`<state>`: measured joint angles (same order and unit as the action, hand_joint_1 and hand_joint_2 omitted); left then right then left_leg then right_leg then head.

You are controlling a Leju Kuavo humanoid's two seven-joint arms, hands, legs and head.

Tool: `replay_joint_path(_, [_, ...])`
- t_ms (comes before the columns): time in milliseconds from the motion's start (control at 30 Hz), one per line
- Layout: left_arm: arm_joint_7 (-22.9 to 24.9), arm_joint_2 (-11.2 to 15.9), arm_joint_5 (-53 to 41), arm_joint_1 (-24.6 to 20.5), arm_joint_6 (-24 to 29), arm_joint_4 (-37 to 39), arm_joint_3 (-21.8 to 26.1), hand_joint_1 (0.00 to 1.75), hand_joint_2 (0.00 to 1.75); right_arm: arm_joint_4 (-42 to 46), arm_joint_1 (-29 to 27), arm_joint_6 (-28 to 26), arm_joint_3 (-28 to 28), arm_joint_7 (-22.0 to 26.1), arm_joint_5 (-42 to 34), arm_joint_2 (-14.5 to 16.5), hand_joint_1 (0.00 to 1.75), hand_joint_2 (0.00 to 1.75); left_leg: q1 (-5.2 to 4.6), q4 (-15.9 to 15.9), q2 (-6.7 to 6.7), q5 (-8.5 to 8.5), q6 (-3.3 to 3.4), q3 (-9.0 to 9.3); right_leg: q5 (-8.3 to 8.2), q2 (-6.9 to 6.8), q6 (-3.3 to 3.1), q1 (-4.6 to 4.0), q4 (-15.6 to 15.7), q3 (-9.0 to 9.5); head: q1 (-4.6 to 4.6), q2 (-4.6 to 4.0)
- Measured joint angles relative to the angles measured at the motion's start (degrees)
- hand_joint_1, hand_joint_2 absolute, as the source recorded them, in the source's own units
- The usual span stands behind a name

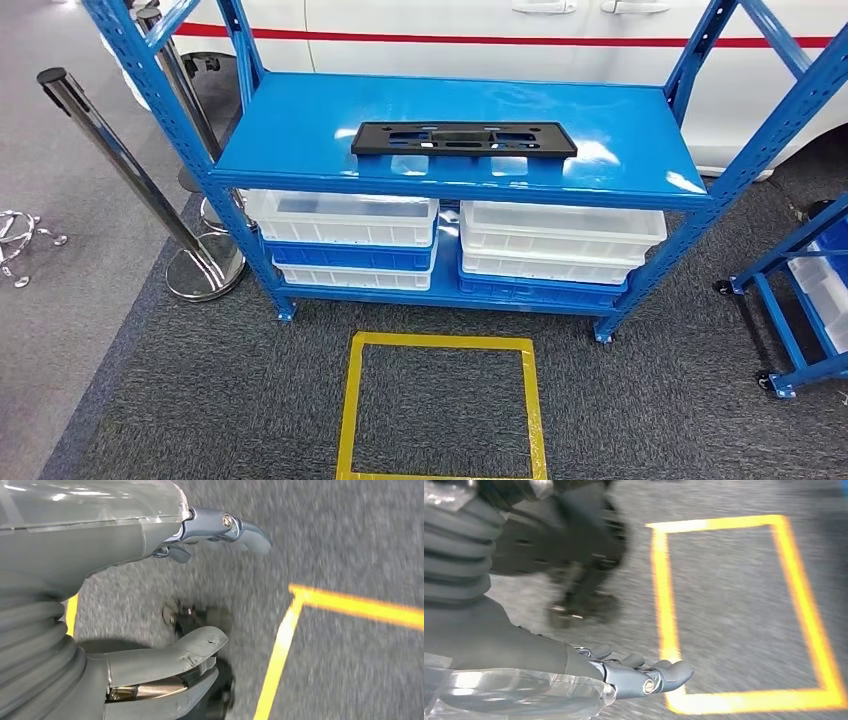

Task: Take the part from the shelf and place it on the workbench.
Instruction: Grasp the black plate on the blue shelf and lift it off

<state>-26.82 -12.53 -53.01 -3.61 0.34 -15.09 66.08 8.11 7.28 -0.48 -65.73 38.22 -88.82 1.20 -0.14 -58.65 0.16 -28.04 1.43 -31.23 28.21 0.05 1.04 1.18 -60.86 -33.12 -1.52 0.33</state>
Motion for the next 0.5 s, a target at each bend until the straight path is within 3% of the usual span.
replay_joint_path(133, [-0.67,-0.33,-0.86,-0.19,0.39,0.27,0.78,0.00,1.75,-0.19,0.67,-0.01,-0.65,1.26,-0.82,-0.07,0.00,1.75,0.22,-0.99,-0.03,-0.80,-1.09,-0.40,-0.01,0.01,-1.26,-0.16,0.61,0.11,-0.01,0.00])
replay_joint_path(200, [-0.73,-0.36,-0.87,-0.24,0.40,0.41,1.05,0.00,1.75,-0.26,0.78,0.03,-0.85,1.28,-0.80,-0.10,0.00,1.75,0.40,-5.34,-0.06,-3.53,-1.64,-2.32,-0.17,-0.08,-1.81,-0.07,0.79,0.21,-0.02,0.00])
replay_joint_path(267, [-0.78,-0.37,-0.86,-0.25,0.35,0.54,1.27,0.00,1.75,-0.28,1.08,0.36,-0.82,1.28,0.14,-0.20,0.00,1.75,0.47,-12.51,-0.05,-6.67,-1.96,-5.71,-0.19,-0.09,-2.07,-0.20,0.77,0.16,-0.03,0.00])
replay_joint_path(300, [-0.80,-0.37,-0.84,-0.23,0.30,0.58,1.35,0.00,1.75,-0.09,1.25,0.19,-0.36,1.29,2.05,-0.29,0.00,1.75,0.48,-14.88,-0.05,-7.13,-1.98,-6.90,-0.18,-0.07,-2.10,-0.29,0.75,0.17,-0.03,0.00])
replay_joint_path(333, [-0.84,-0.37,-0.80,-0.23,0.25,0.62,1.44,0.00,1.75,0.56,1.31,-0.37,0.77,1.29,5.64,-0.47,0.00,1.75,0.48,-15.42,-0.06,-6.53,-1.88,-7.26,-0.17,-0.05,-2.13,-0.37,0.73,0.23,-0.03,0.00])
replay_joint_path(367, [-0.92,-0.37,-0.78,-0.25,0.20,0.68,1.54,0.00,1.75,1.61,1.22,-1.18,2.66,1.31,10.84,-0.71,0.00,1.75,0.46,-13.75,-0.06,-4.96,-1.67,-6.57,-0.15,-0.03,-2.15,-0.44,0.72,0.32,-0.03,0.00])
replay_joint_path(433, [-1.24,-0.37,-0.76,-0.36,0.20,0.78,1.71,0.00,1.75,4.84,0.73,-2.24,10.71,1.32,29.12,-1.16,0.00,1.75,0.30,-6.48,-0.06,-1.08,-0.97,-3.29,-0.12,-0.01,-2.15,-0.54,0.73,0.49,-0.02,0.00])
replay_joint_path(500, [-1.46,-0.34,-0.97,-0.54,-0.18,0.83,1.79,0.00,1.75,7.72,0.33,-1.50,23.34,1.32,50.14,-1.25,0.00,1.75,-0.13,-1.10,-0.09,0.54,-0.33,-1.04,-0.19,-0.02,-1.84,-0.56,0.73,0.34,-0.02,0.00])
